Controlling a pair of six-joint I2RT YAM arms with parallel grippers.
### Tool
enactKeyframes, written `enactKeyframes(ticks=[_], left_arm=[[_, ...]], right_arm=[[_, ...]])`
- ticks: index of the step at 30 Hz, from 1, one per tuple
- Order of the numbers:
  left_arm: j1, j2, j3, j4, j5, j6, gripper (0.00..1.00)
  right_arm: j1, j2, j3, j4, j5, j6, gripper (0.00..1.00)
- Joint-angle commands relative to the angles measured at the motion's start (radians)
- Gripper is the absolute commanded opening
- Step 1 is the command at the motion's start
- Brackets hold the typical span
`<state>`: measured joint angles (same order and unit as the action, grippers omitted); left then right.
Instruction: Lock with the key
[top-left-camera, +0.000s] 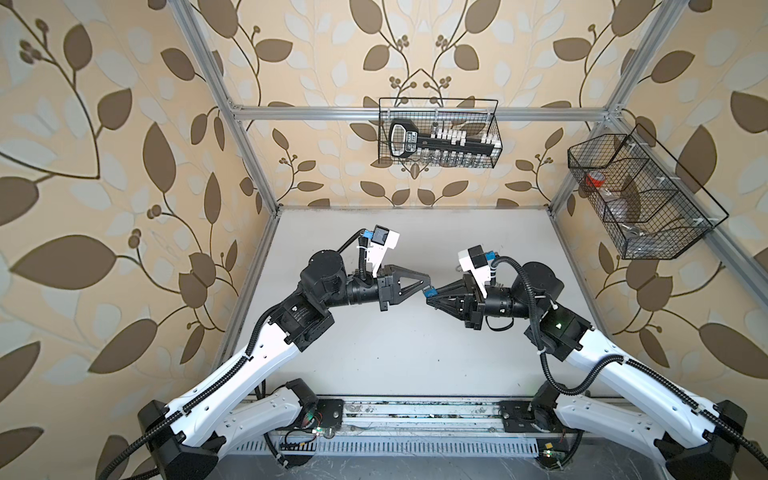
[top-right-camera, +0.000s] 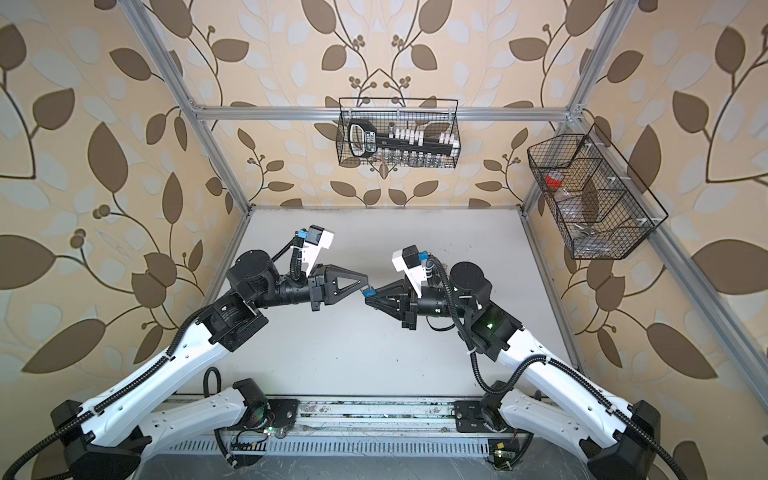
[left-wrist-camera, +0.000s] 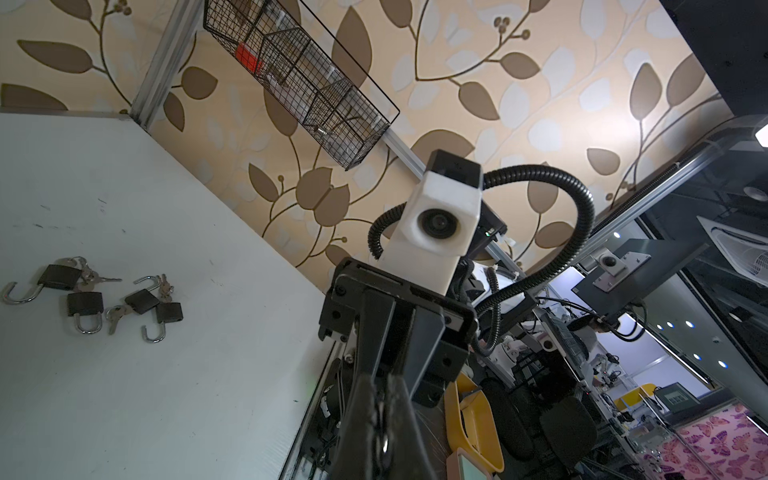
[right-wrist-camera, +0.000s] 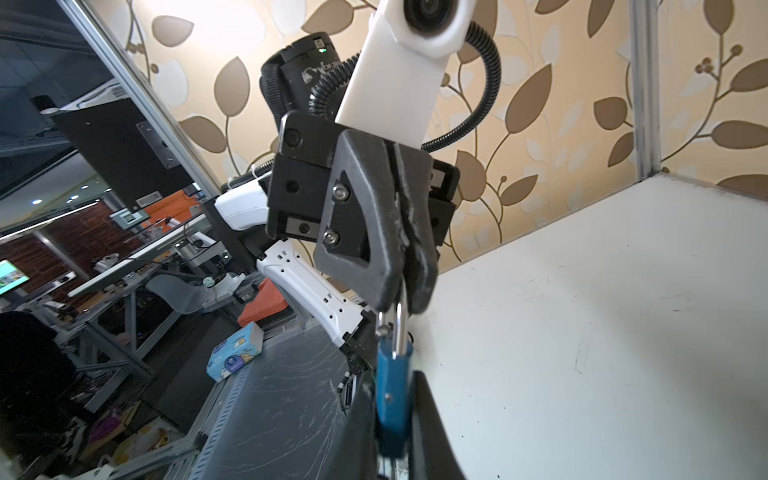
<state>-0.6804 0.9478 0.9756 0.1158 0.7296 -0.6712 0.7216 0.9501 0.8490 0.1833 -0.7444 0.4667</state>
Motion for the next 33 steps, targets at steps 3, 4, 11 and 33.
enactKeyframes(ticks=[3, 4, 11, 33], left_arm=[[0.002, -0.010, -0.009, 0.051, 0.019, 0.016, 0.00], [0.001, -0.010, -0.008, 0.051, 0.019, 0.015, 0.00], [0.000, 0.000, 0.000, 0.054, 0.027, 0.016, 0.00], [-0.051, -0.010, -0.046, -0.005, 0.050, 0.056, 0.00]], right_arm=[[0.006, 0.006, 0.017, 0.148, -0.174, 0.088, 0.00], [0.006, 0.009, 0.021, 0.153, -0.186, 0.098, 0.00], [0.006, 0.033, 0.038, 0.219, -0.245, 0.172, 0.00], [-0.014, 0.004, 0.058, 0.307, -0.009, 0.281, 0.00]])
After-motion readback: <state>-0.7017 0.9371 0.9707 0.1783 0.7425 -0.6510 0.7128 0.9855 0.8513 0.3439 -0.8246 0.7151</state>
